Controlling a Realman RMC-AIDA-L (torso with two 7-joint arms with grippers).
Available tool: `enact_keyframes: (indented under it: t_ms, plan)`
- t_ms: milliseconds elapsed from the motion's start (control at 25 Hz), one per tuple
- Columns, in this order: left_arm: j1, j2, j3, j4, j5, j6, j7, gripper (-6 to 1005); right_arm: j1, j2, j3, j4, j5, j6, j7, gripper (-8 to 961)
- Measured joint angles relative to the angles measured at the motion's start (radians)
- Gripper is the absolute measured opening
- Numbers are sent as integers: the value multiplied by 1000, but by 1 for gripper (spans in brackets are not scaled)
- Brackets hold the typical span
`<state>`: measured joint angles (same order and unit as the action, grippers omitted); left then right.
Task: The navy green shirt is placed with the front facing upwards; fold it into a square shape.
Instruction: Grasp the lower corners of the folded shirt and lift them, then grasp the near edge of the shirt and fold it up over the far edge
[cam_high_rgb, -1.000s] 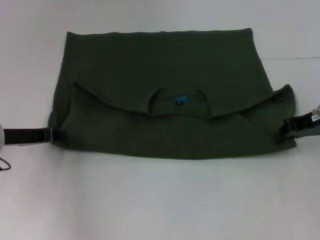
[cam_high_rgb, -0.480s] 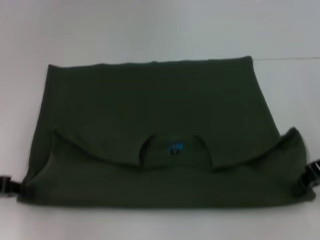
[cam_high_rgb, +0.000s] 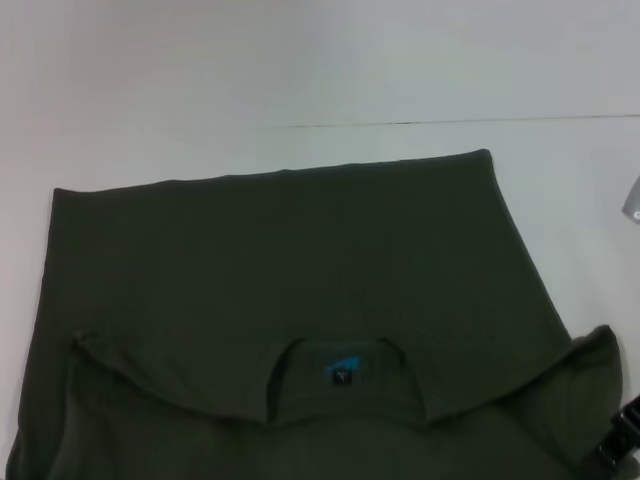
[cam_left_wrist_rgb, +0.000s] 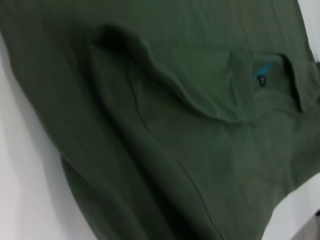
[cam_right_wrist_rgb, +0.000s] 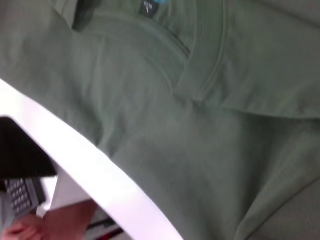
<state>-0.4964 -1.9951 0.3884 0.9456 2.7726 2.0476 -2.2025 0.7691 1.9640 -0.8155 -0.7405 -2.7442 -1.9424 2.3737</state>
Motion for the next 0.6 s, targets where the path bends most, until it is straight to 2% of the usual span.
enact_keyframes:
  t_ms: [200,360,480,600]
  plan:
    - [1,-4,15,2,16,9,4,29,-4,5,-11,5,2,-18,-9,43]
    - [-18,6,-13,2,1,10,2,28,-4,-1,14,0,15,-19,-14,43]
    - [-37,18,-48,-3,-32,10,1,28,-2,-17,59,-3,49,-19,-17,44]
    - [-56,31,-77,-11,-86,5,-3,28,2,-50,119,-2,97,-18,-18,44]
